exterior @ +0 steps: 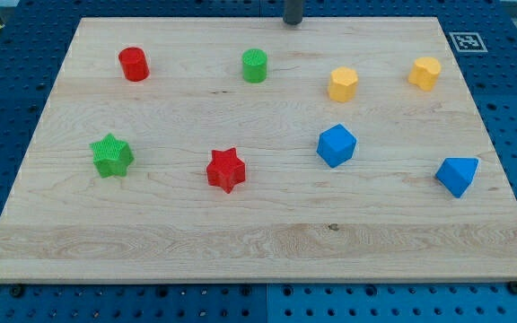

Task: Move the green circle vertically above the red star

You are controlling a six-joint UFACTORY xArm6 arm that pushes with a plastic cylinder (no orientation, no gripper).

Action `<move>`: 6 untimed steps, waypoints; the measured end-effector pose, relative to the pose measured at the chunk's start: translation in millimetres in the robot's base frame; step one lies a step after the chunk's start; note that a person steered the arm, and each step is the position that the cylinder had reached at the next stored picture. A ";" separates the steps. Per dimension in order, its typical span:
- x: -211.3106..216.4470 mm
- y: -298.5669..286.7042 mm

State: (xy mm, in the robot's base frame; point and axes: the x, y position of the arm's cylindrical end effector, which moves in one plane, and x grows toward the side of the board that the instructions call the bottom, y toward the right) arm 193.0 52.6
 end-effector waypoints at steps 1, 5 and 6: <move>0.0 0.0; 112.5 -46.3; 173.7 -47.9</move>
